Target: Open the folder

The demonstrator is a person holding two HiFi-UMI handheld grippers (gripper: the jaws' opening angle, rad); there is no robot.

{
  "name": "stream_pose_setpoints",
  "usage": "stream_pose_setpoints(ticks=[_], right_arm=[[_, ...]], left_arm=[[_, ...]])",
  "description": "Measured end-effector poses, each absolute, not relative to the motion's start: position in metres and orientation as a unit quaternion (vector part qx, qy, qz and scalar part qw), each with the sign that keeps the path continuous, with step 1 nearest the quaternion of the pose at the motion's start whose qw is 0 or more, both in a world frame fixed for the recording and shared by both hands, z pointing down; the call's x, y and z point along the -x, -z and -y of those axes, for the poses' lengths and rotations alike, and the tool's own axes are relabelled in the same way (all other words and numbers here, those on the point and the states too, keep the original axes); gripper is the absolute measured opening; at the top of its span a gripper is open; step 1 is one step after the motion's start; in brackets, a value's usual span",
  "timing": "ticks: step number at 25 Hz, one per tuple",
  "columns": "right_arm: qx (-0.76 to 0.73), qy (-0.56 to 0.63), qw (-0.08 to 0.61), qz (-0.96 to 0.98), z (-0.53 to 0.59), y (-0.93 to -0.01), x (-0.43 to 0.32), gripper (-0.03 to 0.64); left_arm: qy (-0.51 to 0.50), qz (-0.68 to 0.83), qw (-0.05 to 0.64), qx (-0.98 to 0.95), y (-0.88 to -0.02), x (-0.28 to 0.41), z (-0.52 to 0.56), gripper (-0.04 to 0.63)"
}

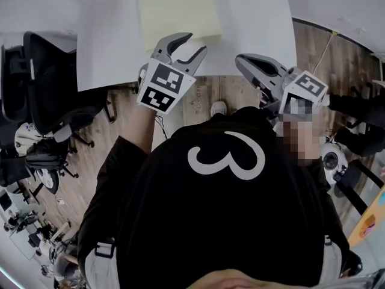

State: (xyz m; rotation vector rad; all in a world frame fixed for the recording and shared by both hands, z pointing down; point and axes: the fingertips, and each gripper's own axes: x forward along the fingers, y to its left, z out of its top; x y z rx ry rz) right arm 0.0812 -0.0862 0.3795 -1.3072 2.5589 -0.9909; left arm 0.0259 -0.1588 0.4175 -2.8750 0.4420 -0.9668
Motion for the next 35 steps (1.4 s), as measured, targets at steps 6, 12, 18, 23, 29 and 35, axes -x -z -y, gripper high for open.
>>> stream_pose_setpoints(ticks=[6, 12, 18, 23, 29, 35], right_arm=[[0.435, 0.328, 0.066, -0.836, 0.092, -0.386, -0.098, 0.025], [0.434, 0.351, 0.08, -0.826, 0.1, -0.405, -0.113, 0.025], [0.437, 0.368, 0.088, -0.816, 0.115, -0.422, -0.123, 0.025], [0.438, 0.375, 0.082, -0.813, 0.12, -0.429, -0.125, 0.025], [0.434, 0.38, 0.085, -0.812, 0.122, -0.435, -0.124, 0.025], [0.431, 0.389, 0.082, -0.81, 0.129, -0.446, -0.121, 0.025]], left_arm=[[0.38, -0.136, 0.11, 0.908, -0.45, -0.04, 0.174, 0.23], [0.427, -0.143, 0.127, 0.884, -0.481, -0.044, 0.192, 0.252], [0.451, -0.144, 0.156, 0.867, -0.497, -0.05, 0.208, 0.252], [0.463, -0.139, 0.155, 0.861, -0.505, -0.052, 0.214, 0.252], [0.46, -0.136, 0.131, 0.868, -0.506, -0.051, 0.213, 0.238], [0.46, -0.134, 0.116, 0.87, -0.505, -0.05, 0.209, 0.188]])
